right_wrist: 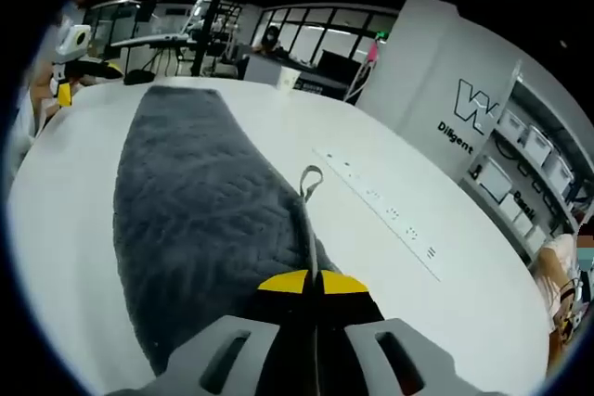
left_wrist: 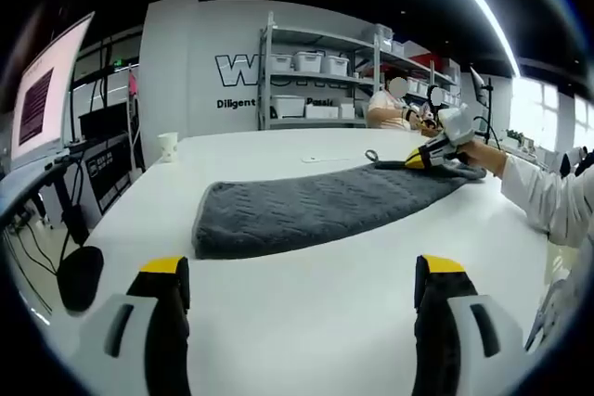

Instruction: Open the folded towel by lifting each exposed corner and separating the folded layers until the towel lies flat within the target outline without major curled edges

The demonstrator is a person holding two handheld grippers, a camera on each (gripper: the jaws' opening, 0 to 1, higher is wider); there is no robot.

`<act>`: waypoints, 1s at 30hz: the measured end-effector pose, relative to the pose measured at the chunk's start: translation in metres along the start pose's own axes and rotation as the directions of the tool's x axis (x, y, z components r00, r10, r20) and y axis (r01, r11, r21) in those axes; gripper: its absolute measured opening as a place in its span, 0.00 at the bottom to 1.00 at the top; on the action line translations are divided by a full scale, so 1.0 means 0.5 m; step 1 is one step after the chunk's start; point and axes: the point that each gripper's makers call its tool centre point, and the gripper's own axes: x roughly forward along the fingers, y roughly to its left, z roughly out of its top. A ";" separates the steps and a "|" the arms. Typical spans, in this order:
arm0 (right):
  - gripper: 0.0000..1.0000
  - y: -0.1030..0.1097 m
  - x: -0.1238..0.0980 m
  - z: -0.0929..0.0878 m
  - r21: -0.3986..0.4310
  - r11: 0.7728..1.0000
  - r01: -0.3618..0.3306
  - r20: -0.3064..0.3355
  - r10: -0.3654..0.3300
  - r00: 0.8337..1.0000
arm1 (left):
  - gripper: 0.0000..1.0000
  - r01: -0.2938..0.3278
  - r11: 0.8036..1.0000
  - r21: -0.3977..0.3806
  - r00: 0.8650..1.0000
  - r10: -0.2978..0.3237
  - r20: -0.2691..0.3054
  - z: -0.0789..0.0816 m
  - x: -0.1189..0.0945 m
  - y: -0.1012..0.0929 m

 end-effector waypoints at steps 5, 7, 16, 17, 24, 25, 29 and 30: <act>0.00 0.017 -0.032 0.018 -0.027 1.000 -0.003 0.029 0.004 1.000 | 0.99 0.002 1.000 0.003 1.000 -0.002 0.003 0.002 0.000 -0.005; 0.00 0.025 -0.047 0.021 -0.035 0.999 -0.005 0.038 0.006 0.999 | 0.99 0.002 1.000 0.003 1.000 -0.002 0.004 0.003 -0.001 -0.006; 0.00 0.071 -0.108 0.030 -0.095 0.994 -0.048 0.064 0.054 0.996 | 0.99 -0.005 1.000 0.003 1.000 0.005 0.011 0.007 -0.008 -0.007; 0.00 0.074 -0.111 0.029 -0.096 0.994 -0.051 0.064 0.057 0.996 | 0.99 -0.005 1.000 0.003 1.000 0.005 0.011 0.007 -0.009 -0.008; 0.00 0.130 -0.161 0.029 -0.140 0.982 -0.128 0.072 0.139 0.988 | 0.99 -0.004 1.000 0.008 1.000 0.004 0.009 0.009 -0.012 -0.016; 0.00 0.137 -0.167 0.028 -0.144 0.980 -0.140 0.070 0.151 0.986 | 0.99 -0.004 1.000 0.010 1.000 0.004 0.009 0.010 -0.013 -0.017; 0.00 0.169 -0.193 0.020 -0.161 0.969 -0.185 0.061 0.196 0.979 | 0.99 -0.013 1.000 0.013 1.000 0.012 0.014 0.016 -0.019 -0.014; 0.00 0.175 -0.198 0.017 -0.164 0.967 -0.194 0.058 0.206 0.977 | 0.99 -0.014 1.000 0.013 1.000 0.014 0.016 0.018 -0.021 -0.014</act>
